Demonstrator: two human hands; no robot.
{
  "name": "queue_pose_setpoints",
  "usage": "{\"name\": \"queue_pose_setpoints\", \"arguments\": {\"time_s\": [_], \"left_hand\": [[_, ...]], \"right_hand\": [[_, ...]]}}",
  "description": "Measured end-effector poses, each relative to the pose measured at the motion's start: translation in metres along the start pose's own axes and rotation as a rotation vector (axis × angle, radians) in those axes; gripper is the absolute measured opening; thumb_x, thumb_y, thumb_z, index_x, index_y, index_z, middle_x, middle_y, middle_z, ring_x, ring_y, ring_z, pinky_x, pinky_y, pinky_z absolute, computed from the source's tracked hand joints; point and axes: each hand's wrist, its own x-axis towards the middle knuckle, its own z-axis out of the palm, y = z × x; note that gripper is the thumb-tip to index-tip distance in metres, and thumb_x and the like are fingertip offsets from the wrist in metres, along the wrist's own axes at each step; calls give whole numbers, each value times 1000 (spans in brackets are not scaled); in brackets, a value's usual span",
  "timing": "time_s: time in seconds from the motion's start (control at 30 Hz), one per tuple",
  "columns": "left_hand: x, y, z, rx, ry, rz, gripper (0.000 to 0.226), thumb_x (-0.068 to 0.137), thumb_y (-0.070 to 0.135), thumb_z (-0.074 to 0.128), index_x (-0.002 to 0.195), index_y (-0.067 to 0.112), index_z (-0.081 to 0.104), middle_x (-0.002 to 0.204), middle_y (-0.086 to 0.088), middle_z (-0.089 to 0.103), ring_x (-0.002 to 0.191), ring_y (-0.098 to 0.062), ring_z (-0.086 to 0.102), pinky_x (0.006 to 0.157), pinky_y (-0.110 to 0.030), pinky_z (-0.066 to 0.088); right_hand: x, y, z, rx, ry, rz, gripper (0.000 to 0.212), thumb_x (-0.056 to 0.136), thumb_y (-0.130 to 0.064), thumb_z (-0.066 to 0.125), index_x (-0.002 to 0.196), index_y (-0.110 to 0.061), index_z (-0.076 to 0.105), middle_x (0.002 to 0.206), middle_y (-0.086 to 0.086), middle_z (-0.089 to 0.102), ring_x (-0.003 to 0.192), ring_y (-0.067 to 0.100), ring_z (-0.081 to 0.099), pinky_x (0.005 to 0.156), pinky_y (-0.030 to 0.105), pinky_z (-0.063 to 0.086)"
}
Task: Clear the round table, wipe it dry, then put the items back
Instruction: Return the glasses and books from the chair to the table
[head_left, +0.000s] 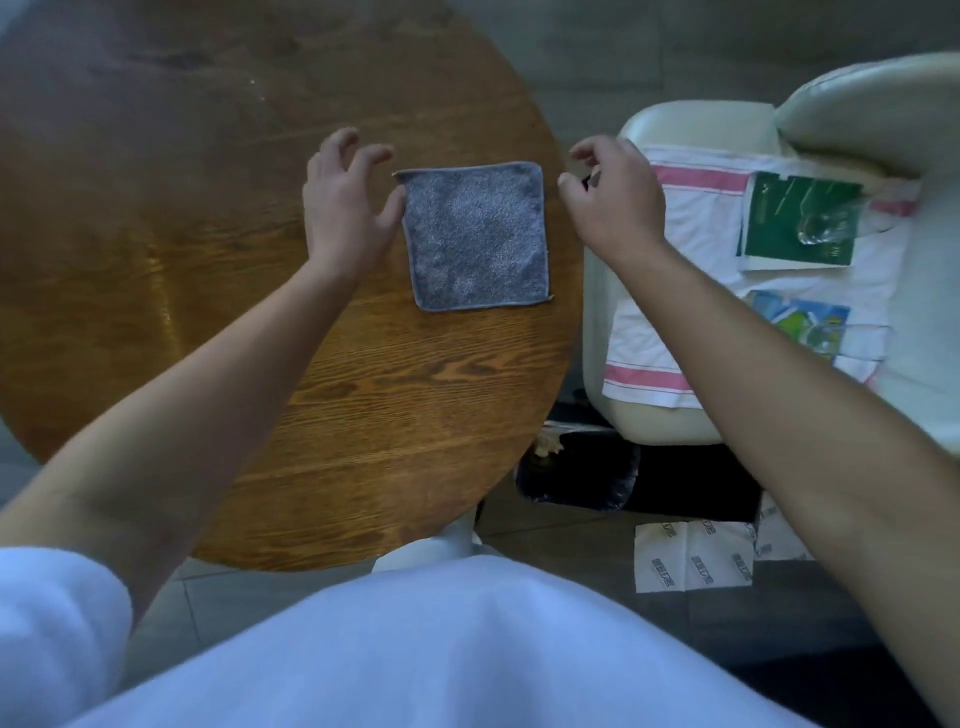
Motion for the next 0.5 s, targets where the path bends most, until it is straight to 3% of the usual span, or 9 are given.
{"name": "queue_pose_setpoints", "arguments": {"time_s": [0.17,0.37,0.5], "left_hand": [[-34,10,-27,-27,119,103,49,98,47,54,139,21,61,164,-12,32,154,-35,25,124,-42,21],[-91,41,-61,-117,206,156,49,102,48,52,141,19,60,166,-12,30,156,-36,20,124,-44,20],[-131,69,-73,-100,216,233,53,101,48,54,145,20,55,166,-12,29,156,-36,17,124,-47,21]], "right_hand": [[-63,-12,-48,-32,56,-200,49,96,-43,52,138,-21,61,145,4,56,133,27,49,107,38,39],[-157,-9,-91,11,143,-197,52,98,-48,49,143,-25,58,158,7,46,146,33,40,116,54,38],[-219,12,-112,19,212,-155,53,98,-49,49,146,-26,57,164,6,39,151,30,34,120,51,34]]}}
